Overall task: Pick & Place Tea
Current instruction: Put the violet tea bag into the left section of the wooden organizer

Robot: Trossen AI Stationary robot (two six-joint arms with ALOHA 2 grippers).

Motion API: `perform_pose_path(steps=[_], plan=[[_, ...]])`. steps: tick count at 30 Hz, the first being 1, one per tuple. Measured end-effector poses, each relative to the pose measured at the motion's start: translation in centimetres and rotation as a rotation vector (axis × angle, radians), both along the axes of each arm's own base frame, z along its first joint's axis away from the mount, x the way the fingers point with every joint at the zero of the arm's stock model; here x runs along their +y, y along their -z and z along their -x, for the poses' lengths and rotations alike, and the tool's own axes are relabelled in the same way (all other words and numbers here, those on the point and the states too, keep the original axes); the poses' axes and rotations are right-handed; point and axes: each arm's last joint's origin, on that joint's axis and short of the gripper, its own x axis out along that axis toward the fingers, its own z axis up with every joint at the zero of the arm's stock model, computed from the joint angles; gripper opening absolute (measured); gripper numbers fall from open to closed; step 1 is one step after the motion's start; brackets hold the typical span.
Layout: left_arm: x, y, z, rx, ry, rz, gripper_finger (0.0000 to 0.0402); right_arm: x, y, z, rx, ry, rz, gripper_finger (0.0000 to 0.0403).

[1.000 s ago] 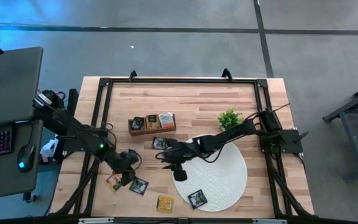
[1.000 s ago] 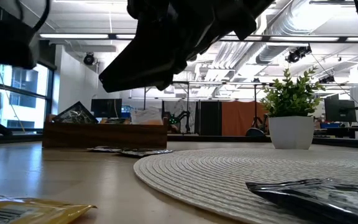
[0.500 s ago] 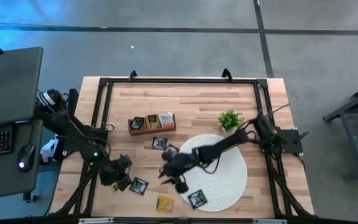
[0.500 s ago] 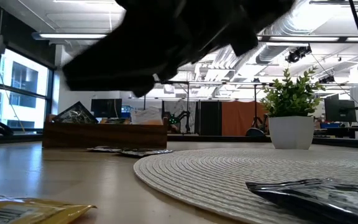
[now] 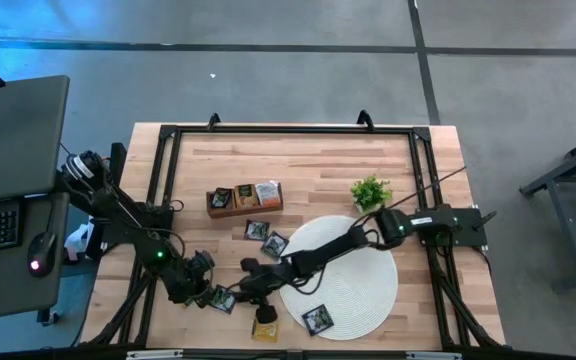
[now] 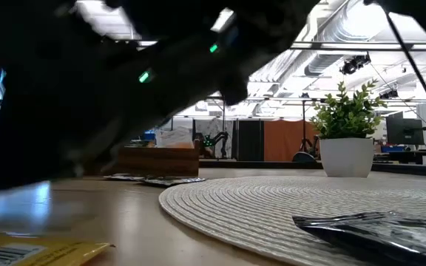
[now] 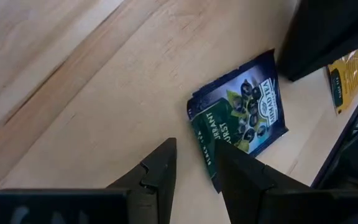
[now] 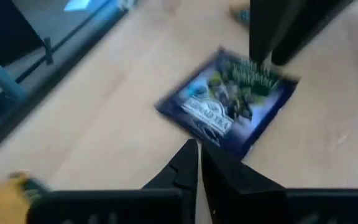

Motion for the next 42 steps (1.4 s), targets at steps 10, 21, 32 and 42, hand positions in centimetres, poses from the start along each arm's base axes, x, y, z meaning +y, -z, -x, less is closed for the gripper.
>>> perform_pose_path(steps=[10,21,32,42], plan=[[0.0,0.0,0.0,-0.011,0.022,-0.007,0.0112,-0.3,0.9,-1.1,0.010,0.079,-0.018,0.0003],[-0.1,0.0,-0.1,-0.041,0.061,-0.025,0.0042,-1.3,1.0,-1.4,0.028,0.081,-0.024,0.0003],[1.2,-4.0,-0.7,-0.067,0.054,-0.179,0.0003,-2.8,-3.7,0.2,0.160,0.022,0.141,0.0009],[10.0,-16.2,-3.7,0.046,0.252,-0.704,0.0001,-4.7,-10.1,4.5,0.378,0.304,0.455,0.0002]])
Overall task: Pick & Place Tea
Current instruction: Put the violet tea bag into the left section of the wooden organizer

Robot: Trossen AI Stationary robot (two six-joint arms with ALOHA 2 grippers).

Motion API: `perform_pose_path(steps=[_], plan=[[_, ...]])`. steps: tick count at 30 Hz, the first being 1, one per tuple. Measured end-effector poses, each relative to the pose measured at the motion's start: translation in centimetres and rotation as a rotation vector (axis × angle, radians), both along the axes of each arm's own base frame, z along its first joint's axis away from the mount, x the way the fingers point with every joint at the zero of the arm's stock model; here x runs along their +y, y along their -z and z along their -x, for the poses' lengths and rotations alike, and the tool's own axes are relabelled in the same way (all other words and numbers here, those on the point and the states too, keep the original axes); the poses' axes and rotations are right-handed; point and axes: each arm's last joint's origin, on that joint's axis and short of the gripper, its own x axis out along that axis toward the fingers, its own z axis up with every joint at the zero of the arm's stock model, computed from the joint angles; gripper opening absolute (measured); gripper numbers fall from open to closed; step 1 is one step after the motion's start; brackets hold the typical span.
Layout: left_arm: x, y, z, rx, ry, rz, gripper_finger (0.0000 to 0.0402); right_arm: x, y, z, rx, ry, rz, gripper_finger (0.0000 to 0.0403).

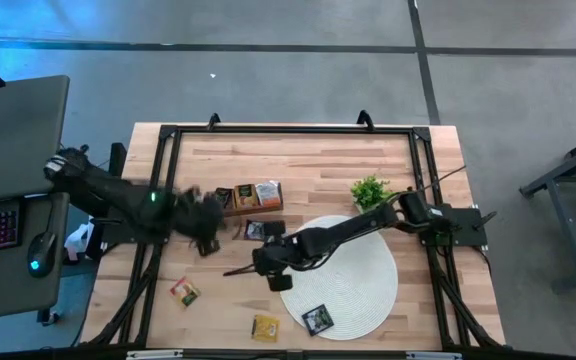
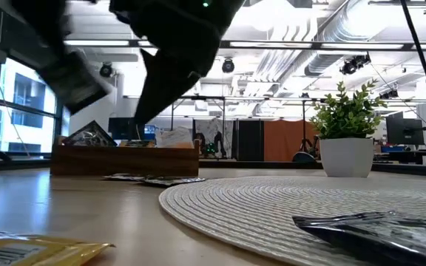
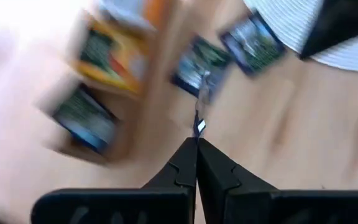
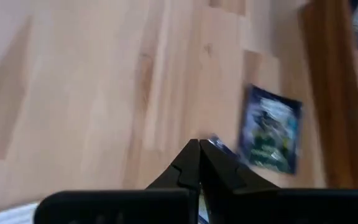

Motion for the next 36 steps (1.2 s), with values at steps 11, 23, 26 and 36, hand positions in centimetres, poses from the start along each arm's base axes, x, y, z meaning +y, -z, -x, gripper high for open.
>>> perform_pose_path(steps=[11,23,26,36], plan=[[7.9,1.1,-2.3,0.352,0.054,-0.142,0.0000,0.2,2.7,1.4,0.060,0.003,0.043,0.0003],[8.2,5.4,-4.7,0.604,0.222,-0.170,0.0000,-0.4,3.6,1.6,0.079,0.030,-0.015,0.0002],[8.3,6.3,-5.2,0.660,0.223,-0.198,0.0000,-0.3,3.6,1.5,0.071,0.024,-0.023,0.0002],[8.5,8.0,-6.9,0.681,0.282,-0.273,0.0000,-0.2,3.5,1.3,0.057,0.010,-0.042,0.0004]])
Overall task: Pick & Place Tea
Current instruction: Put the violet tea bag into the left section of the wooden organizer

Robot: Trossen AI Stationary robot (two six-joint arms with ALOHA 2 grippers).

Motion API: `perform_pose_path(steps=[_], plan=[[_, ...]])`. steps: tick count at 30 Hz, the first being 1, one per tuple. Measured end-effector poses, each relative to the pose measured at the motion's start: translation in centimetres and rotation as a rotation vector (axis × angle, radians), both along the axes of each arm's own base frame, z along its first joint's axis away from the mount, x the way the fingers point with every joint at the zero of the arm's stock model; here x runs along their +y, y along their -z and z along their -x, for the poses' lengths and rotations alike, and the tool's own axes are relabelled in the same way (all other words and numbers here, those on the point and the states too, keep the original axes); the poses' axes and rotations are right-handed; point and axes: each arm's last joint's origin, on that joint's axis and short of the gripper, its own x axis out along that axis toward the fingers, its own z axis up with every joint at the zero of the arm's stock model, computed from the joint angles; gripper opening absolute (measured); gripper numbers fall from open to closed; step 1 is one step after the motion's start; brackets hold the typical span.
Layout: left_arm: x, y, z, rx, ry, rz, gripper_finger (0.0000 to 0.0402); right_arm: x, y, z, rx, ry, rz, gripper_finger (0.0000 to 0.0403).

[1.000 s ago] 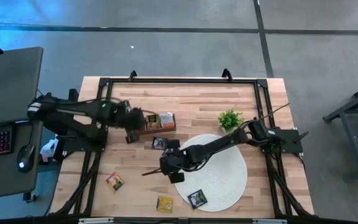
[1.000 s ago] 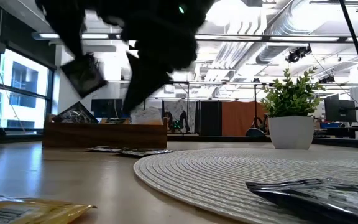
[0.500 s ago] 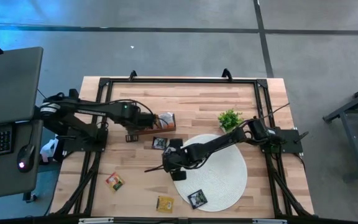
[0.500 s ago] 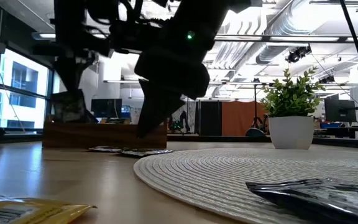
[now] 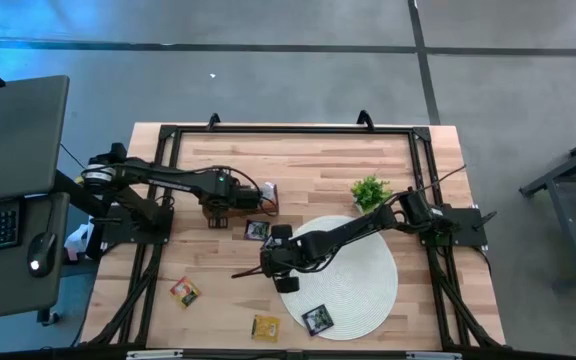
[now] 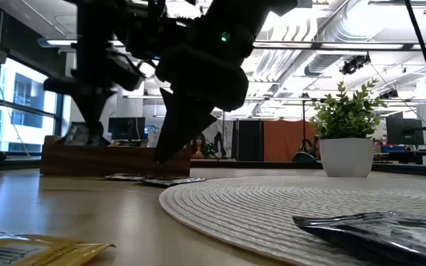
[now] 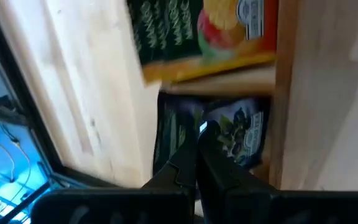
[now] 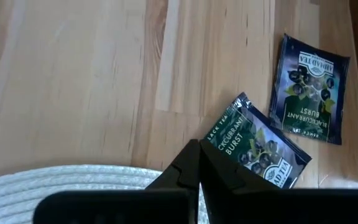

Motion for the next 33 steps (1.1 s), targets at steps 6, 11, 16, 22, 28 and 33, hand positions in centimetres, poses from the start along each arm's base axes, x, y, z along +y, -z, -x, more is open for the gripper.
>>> perform_pose_path(steps=[6,11,16,22,28,33], plan=[[0.1,0.6,-0.1,0.041,0.004,-0.026,0.0001,0.0,0.0,0.0,-0.003,-0.002,-0.002,0.0002],[0.1,1.0,-0.2,0.060,-0.006,-0.034,0.0020,0.1,0.0,-0.1,-0.007,-0.011,-0.021,0.0006],[0.1,1.2,-0.2,0.058,-0.039,-0.039,0.0075,0.1,-0.1,-0.1,-0.008,-0.012,-0.022,0.0002],[0.0,0.4,-0.1,0.048,-0.122,-0.033,0.0137,0.1,-0.1,-0.1,-0.014,-0.013,-0.026,0.0006],[0.0,-3.0,-0.1,0.088,-0.195,-0.038,0.0162,0.1,-0.1,-0.1,-0.012,-0.014,-0.024,0.0004],[-0.1,-5.9,-0.3,0.021,-0.280,0.003,0.0161,0.1,0.0,0.0,0.004,-0.011,-0.013,0.0003]])
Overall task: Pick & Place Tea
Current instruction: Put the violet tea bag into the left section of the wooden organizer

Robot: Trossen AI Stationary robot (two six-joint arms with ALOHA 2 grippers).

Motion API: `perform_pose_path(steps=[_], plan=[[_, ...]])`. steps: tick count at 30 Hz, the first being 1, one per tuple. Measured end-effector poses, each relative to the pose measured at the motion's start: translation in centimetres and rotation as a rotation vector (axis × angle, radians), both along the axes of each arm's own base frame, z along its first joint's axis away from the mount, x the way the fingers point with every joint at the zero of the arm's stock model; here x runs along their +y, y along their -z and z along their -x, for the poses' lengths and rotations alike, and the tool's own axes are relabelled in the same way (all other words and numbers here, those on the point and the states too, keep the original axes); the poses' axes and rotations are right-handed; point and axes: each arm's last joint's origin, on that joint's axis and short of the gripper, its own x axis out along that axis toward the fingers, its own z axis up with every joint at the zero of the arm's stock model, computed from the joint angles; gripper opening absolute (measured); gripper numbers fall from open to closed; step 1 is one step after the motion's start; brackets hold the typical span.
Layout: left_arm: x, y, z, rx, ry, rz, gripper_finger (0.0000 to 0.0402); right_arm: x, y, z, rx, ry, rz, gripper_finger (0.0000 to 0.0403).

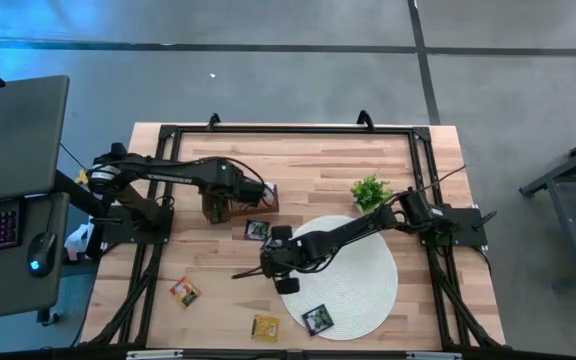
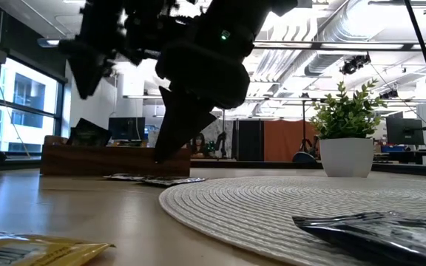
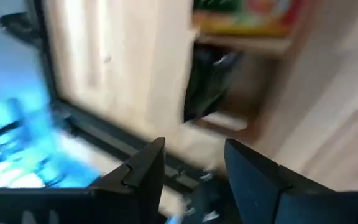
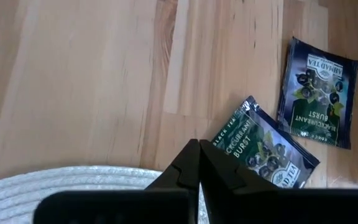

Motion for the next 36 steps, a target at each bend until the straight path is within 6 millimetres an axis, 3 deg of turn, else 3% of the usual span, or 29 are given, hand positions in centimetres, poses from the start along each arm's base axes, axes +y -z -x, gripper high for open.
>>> perform_pose_path(steps=[3,8,12,16,19,23,27,32,36], plan=[[-0.5,-2.2,1.2,-0.116,-0.022,0.096,0.0154,0.0,-0.7,0.7,0.025,0.029,0.037,0.0003],[-1.7,-4.5,3.6,-0.354,0.006,0.113,0.0133,0.4,-3.4,2.6,0.032,0.112,0.175,0.0002],[-3.2,-4.5,5.9,-0.649,-0.005,0.241,0.0118,0.7,-3.6,3.7,0.033,0.078,0.167,0.0001],[-4.6,-2.0,6.6,-0.900,-0.100,0.376,0.0111,0.0,-1.2,3.9,-0.034,-0.018,0.007,0.0001],[-5.6,0.5,6.0,-1.037,-0.180,0.485,0.0110,-1.3,0.0,3.2,-0.180,-0.009,-0.053,0.0001],[-6.3,4.9,5.7,-1.019,-0.311,0.556,0.0110,-3.9,0.6,2.5,-0.319,0.058,-0.078,0.0001],[-6.2,8.9,5.4,-0.986,-0.445,0.474,0.0110,-6.4,1.3,2.4,-0.386,0.151,-0.052,0.0001],[-6.2,11.2,4.6,-0.957,-0.529,0.387,0.0110,-8.5,3.3,2.0,-0.361,0.195,-0.076,0.0000],[-6.5,11.7,3.5,-0.997,-0.530,0.405,0.0110,-8.8,4.0,1.8,-0.357,0.199,-0.105,0.0000]])
